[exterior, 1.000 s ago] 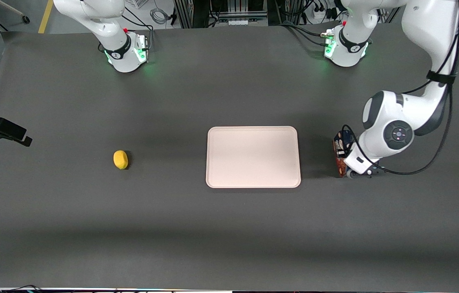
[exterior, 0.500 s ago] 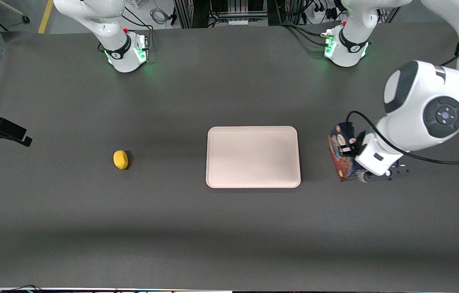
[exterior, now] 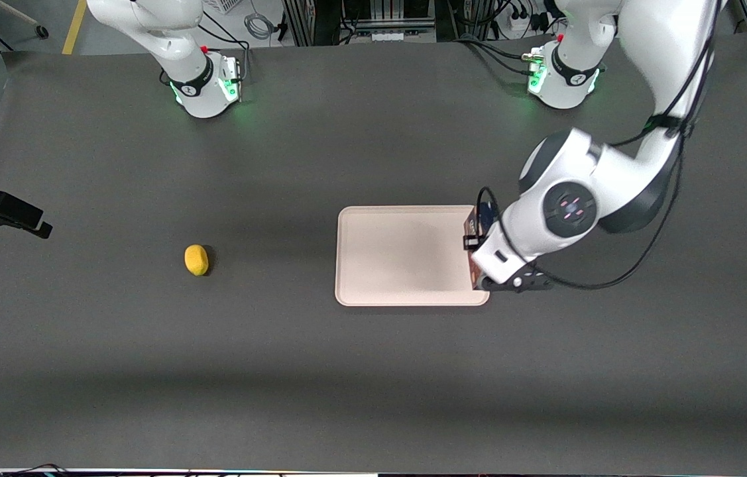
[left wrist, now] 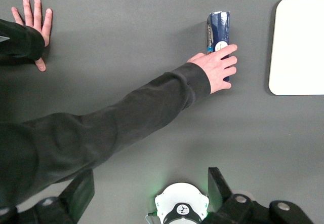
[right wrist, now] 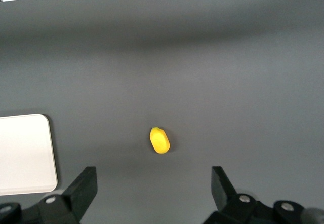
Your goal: Place cookie box on tray
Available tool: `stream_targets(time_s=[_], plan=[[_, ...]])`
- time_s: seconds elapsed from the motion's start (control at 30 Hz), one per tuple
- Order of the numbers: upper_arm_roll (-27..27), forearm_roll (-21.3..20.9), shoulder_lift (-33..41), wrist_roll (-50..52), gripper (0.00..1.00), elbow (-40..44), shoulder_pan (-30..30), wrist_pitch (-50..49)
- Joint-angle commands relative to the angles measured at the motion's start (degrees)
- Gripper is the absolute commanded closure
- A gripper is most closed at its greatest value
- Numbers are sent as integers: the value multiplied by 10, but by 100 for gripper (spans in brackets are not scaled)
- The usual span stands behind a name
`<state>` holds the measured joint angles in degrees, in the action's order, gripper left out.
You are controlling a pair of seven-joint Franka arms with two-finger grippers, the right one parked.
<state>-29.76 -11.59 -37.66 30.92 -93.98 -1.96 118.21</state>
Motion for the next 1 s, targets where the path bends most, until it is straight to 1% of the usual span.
stream_targets(time_s=[0.0,0.1,0.2,0.33,0.47,0.53,0.63,0.7,0.83,0.9,0.97], plan=[[-2,-11,19,9,0,-11,2,-4],[-2,-10,31,11,0,-10,6,-18],[1,-4,62,12,0,-3,8,-56],[14,1,133,12,0,4,15,-123],[43,3,223,-7,0,10,28,-192],[61,17,267,-37,0,22,31,-241],[115,46,324,-85,0,57,31,-320],[141,52,361,-121,0,65,31,-362],[179,51,422,-225,0,54,32,-425],[195,52,447,-254,0,36,32,-436],[213,55,476,-285,0,1,32,-432]])
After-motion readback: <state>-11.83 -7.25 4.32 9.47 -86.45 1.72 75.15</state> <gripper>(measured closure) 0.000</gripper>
